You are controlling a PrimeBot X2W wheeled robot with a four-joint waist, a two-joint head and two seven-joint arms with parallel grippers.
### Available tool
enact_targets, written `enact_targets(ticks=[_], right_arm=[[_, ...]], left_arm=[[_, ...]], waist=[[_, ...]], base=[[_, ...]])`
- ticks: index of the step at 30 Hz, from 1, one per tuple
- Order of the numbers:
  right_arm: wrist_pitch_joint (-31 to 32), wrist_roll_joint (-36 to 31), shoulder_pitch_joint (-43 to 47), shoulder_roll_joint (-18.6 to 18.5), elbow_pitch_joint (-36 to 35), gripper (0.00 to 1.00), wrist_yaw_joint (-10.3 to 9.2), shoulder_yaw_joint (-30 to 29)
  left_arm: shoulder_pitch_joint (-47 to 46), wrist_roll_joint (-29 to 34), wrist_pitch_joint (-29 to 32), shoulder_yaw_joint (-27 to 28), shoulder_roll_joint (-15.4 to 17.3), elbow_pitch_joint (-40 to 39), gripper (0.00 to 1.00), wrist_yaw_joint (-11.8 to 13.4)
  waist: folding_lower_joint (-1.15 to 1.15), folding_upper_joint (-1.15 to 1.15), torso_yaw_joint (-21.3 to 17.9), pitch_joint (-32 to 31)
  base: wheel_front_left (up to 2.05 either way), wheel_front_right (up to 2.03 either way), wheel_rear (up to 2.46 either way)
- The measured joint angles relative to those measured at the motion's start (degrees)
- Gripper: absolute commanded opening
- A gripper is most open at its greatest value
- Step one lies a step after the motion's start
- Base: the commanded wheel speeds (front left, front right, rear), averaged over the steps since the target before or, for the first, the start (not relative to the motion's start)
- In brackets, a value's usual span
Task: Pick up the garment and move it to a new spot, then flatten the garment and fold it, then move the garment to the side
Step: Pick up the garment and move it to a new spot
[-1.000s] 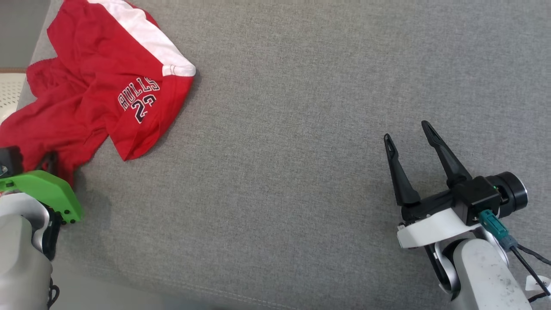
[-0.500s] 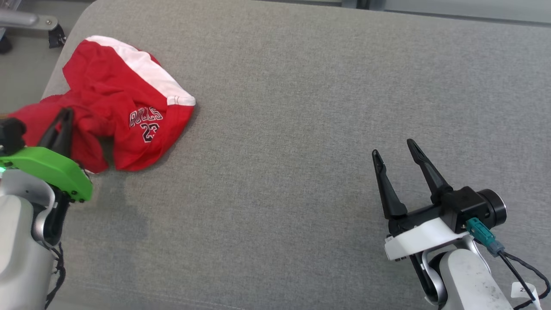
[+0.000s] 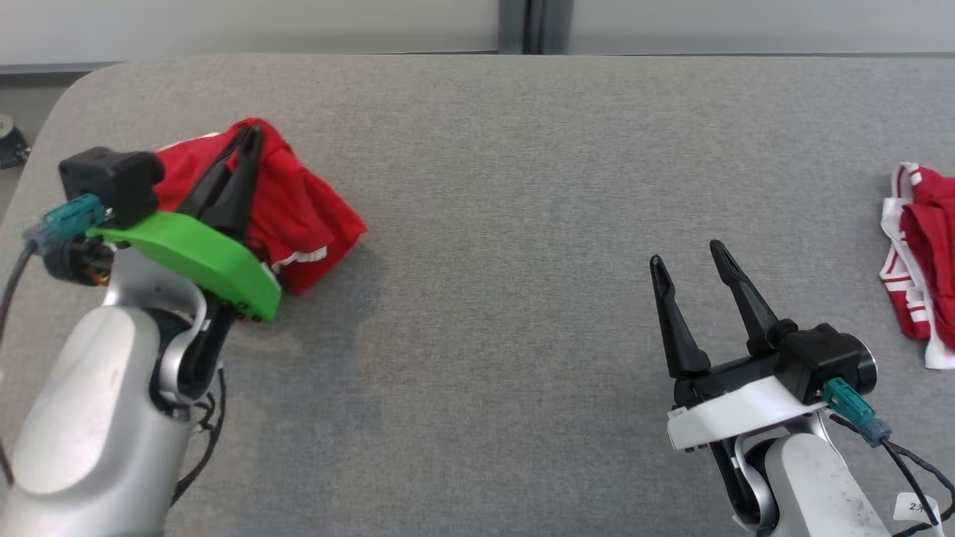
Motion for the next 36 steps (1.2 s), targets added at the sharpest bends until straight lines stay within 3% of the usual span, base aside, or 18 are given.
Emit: enact_targets(ticks=[11, 18, 19, 20, 21, 25, 30, 36], right_arm=[[0.0, 0.5, -0.3, 0.0, -0.3, 1.0, -0.01, -0.1], [0.0, 1.5, -0.6, 0.0, -0.4, 1.0, -0.01, 1.1], [0.0, 1.6, -0.8, 0.0, -0.4, 1.0, -0.01, 1.4], [0.0, 1.7, -0.9, 0.0, -0.3, 1.0, -0.01, 1.7], [0.0, 2.0, -1.2, 0.0, -0.3, 1.0, 0.0, 2.0], [0.0, 2.6, -1.6, 0.0, -0.3, 1.0, -0.01, 2.0], [0.0, 2.8, -1.6, 0.0, -0.4, 1.0, -0.01, 1.5], [0.0, 2.2, -1.5, 0.0, -0.6, 1.0, -0.01, 1.0]], left_arm=[[-8.1, 4.4, -2.1, -8.7, -13.4, 0.9, 0.0, 2.7], [-9.1, 6.0, -4.6, -14.3, -17.4, 7.2, 0.0, 3.8], [-9.1, 6.1, -5.2, -15.4, -17.6, 8.6, 0.07, 3.8], [-9.0, 6.4, -5.6, -16.3, -17.8, 9.9, 0.48, 3.8], [-8.9, 6.5, -6.3, -17.2, -18.0, 11.4, 1.0, 3.8], [-8.6, 5.7, -9.5, -20.4, -18.4, 15.6, 1.0, 2.8], [-9.3, 6.9, -13.5, -23.0, -18.6, 19.5, 1.0, 3.7], [-9.8, 6.3, -18.6, -21.0, -17.9, 22.2, 1.0, 4.6]], waist=[[0.0, 0.0, -7.1, -0.1], [0.0, 0.0, -10.9, 0.0], [0.0, 0.0, -11.4, 0.1], [0.0, 0.0, -11.8, 0.2], [0.0, 0.0, -12.3, 0.3], [0.0, 0.0, -13.9, 0.8], [0.0, 0.0, -14.4, 1.1], [0.0, 0.0, -12.6, 0.4]], base=[[0.0, 0.0, 0.0], [0.0, 0.0, 0.0], [0.0, 0.0, 0.0], [0.0, 0.0, 0.0], [0.0, 0.0, 0.0], [0.0, 0.0, 0.0], [0.0, 0.0, 0.0], [0.0, 0.0, 0.0]])
